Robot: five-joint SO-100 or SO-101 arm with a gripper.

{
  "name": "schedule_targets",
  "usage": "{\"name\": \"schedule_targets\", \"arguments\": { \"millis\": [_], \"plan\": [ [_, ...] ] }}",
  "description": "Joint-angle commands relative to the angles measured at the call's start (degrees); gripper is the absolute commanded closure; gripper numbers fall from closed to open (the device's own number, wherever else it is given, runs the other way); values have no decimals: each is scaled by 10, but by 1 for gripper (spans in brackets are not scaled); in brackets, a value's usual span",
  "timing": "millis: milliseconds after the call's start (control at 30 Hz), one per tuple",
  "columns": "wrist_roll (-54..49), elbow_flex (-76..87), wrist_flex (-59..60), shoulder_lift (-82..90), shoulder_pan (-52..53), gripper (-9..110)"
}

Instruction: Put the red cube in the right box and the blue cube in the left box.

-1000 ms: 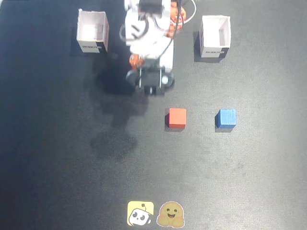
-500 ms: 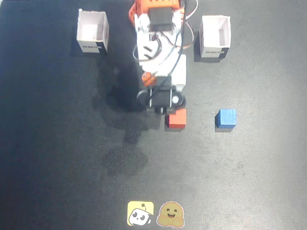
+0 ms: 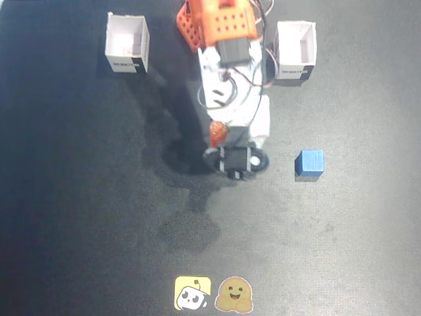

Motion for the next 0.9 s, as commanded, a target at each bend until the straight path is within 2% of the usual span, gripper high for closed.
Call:
{"name": "schedule_targets", "arguments": {
  "millis": [0, 867],
  "plan": [
    [18, -30, -30, -23, -11, 81],
    [54, -29, -64, -115, -35, 80]
  ]
}}
